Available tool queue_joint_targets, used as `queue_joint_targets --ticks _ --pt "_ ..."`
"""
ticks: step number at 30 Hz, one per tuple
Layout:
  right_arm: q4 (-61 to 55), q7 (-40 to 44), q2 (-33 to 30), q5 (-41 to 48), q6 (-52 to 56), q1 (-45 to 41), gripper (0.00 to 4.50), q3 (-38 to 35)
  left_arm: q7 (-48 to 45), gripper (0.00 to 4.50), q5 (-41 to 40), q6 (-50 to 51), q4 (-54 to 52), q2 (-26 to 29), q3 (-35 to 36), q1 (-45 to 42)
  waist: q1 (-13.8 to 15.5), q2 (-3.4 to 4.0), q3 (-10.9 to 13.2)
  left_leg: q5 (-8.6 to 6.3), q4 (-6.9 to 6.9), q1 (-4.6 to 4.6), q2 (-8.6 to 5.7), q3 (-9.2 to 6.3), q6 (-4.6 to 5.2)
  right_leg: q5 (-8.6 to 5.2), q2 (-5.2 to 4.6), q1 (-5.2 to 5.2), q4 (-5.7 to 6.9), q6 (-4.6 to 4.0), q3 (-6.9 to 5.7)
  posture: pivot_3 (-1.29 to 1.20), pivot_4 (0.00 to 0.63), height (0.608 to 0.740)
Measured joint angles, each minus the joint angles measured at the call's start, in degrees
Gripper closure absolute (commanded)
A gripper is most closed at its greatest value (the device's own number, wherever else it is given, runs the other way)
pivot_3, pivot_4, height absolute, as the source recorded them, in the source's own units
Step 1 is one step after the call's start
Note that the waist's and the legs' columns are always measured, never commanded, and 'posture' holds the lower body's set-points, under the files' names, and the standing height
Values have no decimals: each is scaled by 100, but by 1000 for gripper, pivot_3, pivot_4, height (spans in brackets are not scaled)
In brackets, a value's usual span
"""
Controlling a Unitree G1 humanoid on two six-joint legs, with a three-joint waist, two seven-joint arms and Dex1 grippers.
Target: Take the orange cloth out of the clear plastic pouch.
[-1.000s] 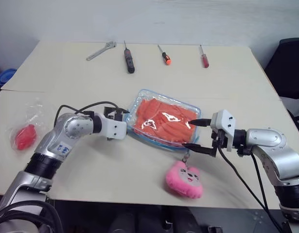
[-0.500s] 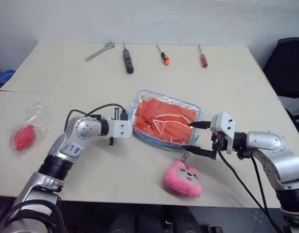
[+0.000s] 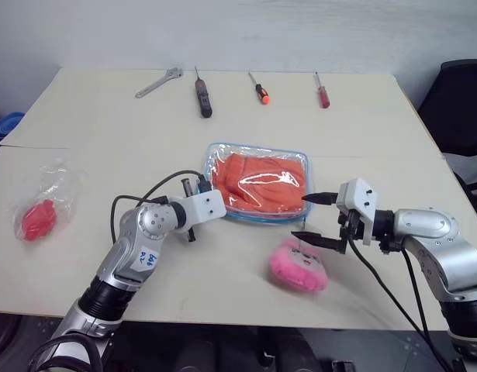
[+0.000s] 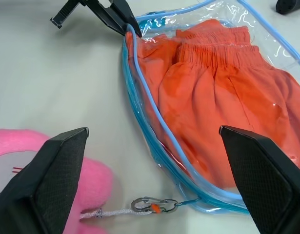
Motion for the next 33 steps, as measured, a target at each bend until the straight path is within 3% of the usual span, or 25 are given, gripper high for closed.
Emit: queue_joint_targets --ticks 2,5,12,18,25,29,33 --pt "86 67 -5 -50 -86 -51 0 31 41 4341 -2 45 -77 32 47 83 -4 0 0 0 -1 0 1 0 0 0 1 0 -1 0 0 0 150 740" --pt "206 146 -6 -67 -134 -125 0 161 84 3777 -28 162 -210 55 156 252 -12 0 0 0 -2 0 2 2 0 0 0 0 -2 0 2 0 150 740" --pt "517 316 -3 -210 -355 -478 0 330 32 1765 -296 478 -629 114 477 569 -4 0 0 0 -1 2 1 1 0 0 -1 1 -2 -1 2 0 150 740" --pt "1007 549 107 -387 -592 -1011 0 588 -471 1765 -1255 592 -1035 513 1299 1062 -40 0 0 0 -3 0 6 -1 -1 1 -1 -2 -4 -4 -1 0 150 740" --pt "2304 1212 296 -757 -1486 -1892 0 1032 -1679 1765 -3163 771 -1676 994 2424 1486 -42 0 0 0 -2 -2 4 -2 0 2 -7 1 -13 -6 -9 0 150 740" --pt "3565 1412 376 -1162 -2373 -2603 0 1116 -2247 1765 -3768 524 -1646 1205 2009 981 -3 0 0 1 -1 -4 2 -7 -1 3 -10 6 -16 -8 -17 0 150 740" --pt "3986 1544 325 -1292 -2672 -2801 0 1099 -2485 1765 -4084 526 -992 798 1162 -202 -7 0 0 1 4 -14 -1 -9 0 5 -9 2 -13 -6 -22 0 150 740"
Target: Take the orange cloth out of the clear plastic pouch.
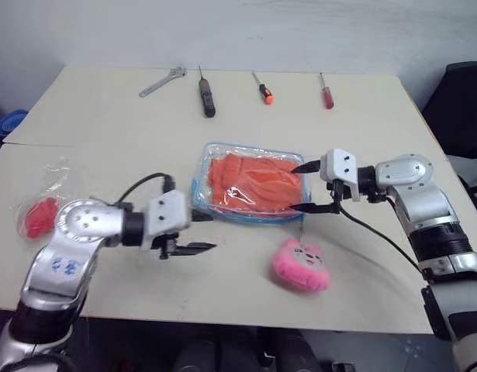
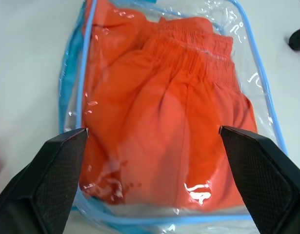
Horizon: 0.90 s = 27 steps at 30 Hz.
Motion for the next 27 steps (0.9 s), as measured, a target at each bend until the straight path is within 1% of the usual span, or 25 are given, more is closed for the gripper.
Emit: queue_joint_targets --ticks 4,8,10,14,19,24,27 --pt "-9 37 -359 -123 -211 131 0 -50 -191 1765 125 -473 1132 -619 -911 -816 -19 1 0 0 6 -17 1 -2 0 2 5 -8 3 3 -8 0 150 740" --pt "-310 20 -551 -135 -137 460 0 -229 -403 1765 142 -733 1813 -1101 -1517 -1156 -63 1 0 0 48 -53 9 -8 0 3 11 -25 9 6 -14 0 150 740" --pt "-478 2 -596 -134 -81 593 0 -248 -528 1765 142 -854 1887 -1161 -1705 -1208 -124 1 0 0 54 -51 9 -8 0 3 10 -25 7 6 -11 0 150 740" --pt "-859 -127 -654 -129 115 880 0 -316 -669 1765 147 -1107 2258 -1503 -1972 -1395 -127 2 0 4 76 -50 9 -8 -8 25 12 -22 12 -6 -8 0 150 740" --pt "-1086 -258 -656 -139 189 1104 0 -350 -756 1765 163 -1173 2260 -1556 -2158 -1416 -123 2 -1 4 77 -48 8 -5 -7 28 12 -21 14 -6 -1 0 150 740" --pt "-1086 -333 -737 -270 -84 1113 0 -350 -749 1765 569 -1470 2382 -1518 -2536 -1378 -116 3 -1 5 76 -48 7 -5 -7 29 12 -21 11 -5 -1 0 150 740" --pt "-1122 -268 -840 -252 -130 1129 0 -352 -671 1765 740 -1614 2497 -1526 -2578 -1348 -109 2 -1 5 77 -49 7 -5 -5 29 12 -21 10 -5 -1 0 150 740"
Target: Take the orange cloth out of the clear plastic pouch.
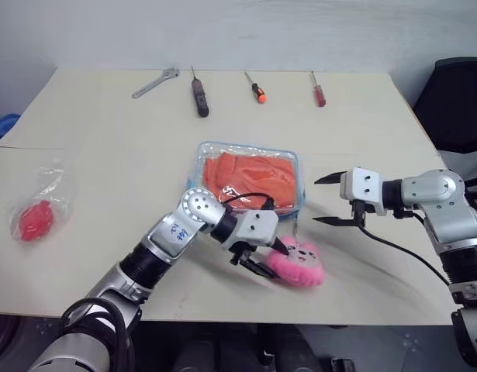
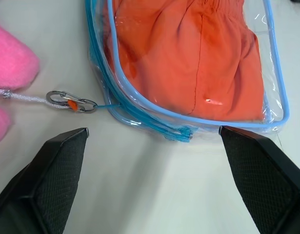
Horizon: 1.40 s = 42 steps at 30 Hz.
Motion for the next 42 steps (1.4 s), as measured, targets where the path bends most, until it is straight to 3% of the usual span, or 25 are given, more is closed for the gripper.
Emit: queue_joint_targets --ticks 5,10,23,27,39,42 --pt "-40 110 -15 29 -57 -1 0 -5 192 2940 44 -235 144 -165 32 146 19 0 0 0 0 0 -1 0 3 1 -1 1 -2 2 1 0 150 740" --pt "53 267 14 38 -304 -118 0 15 175 4409 -23 -199 -62 133 252 379 -9 0 0 0 -1 2 1 0 2 1 0 1 -2 2 1 0 150 740" --pt "1006 -36 870 -593 -1559 -529 0 567 488 4466 -209 529 -984 517 602 790 -20 1 0 0 -1 0 1 -1 3 1 -1 0 -3 2 1 0 150 740" --pt "1478 -91 930 -741 -1909 -751 1170 613 534 4500 -211 600 -1137 651 693 895 -28 2 0 0 -1 0 2 -1 2 1 0 -1 -3 2 1 0 150 740" --pt "2088 57 919 -766 -2366 -1098 1170 612 712 4500 -191 534 -1148 703 735 935 -27 2 0 0 -1 -1 2 -1 2 1 0 0 -4 2 1 0 150 740" --pt "1996 412 908 -532 -2065 -1087 1170 605 708 4500 -189 491 -1123 702 732 934 -27 2 0 0 -1 -1 2 -1 2 1 -1 0 -3 2 1 0 150 740"
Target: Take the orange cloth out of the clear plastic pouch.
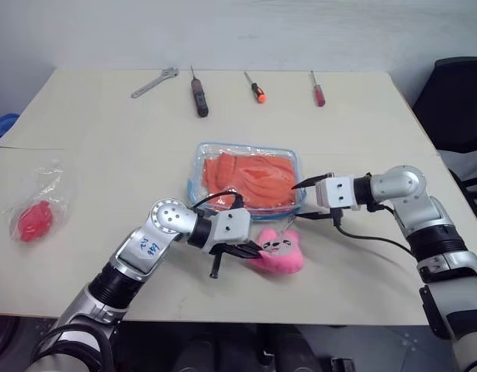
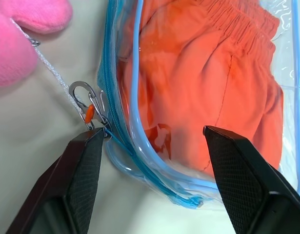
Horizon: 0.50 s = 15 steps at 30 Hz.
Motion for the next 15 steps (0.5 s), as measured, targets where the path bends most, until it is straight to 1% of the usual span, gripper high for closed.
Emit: queue_joint_targets --ticks 1,2,4,6,12,15 --pt "-146 168 -28 172 224 23 1170 -22 0 4500 4 -31 24 -1 -1 -1 3 0 0 0 0 0 1 -1 0 0 0 0 0 0 -1 0 150 740" --pt "-235 256 -41 267 382 26 996 -41 1 4500 8 -50 51 -2 -1 -2 3 0 0 0 1 0 1 -1 0 0 0 0 0 0 -1 0 150 740" --pt "-393 344 -56 423 688 26 580 -85 4 4500 16 -100 136 -17 -3 -2 5 1 0 0 1 0 1 -1 0 0 0 0 0 0 -1 0 150 740" --pt "-436 336 -102 422 765 31 28 -86 14 4500 22 -160 184 -50 -5 -2 4 1 0 0 1 0 1 -1 0 0 -1 0 -1 0 -1 0 150 740" --pt "-226 -153 -112 -53 192 22 28 -71 22 4500 30 -192 186 -73 -5 -2 5 1 0 0 1 0 -1 0 0 0 -1 0 0 0 -1 0 150 740" --pt "49 -309 -111 -230 -81 -67 596 -48 19 4500 35 -214 187 -73 -6 -2 1 1 0 0 0 0 -1 2 0 0 -1 0 -1 0 0 0 150 740"
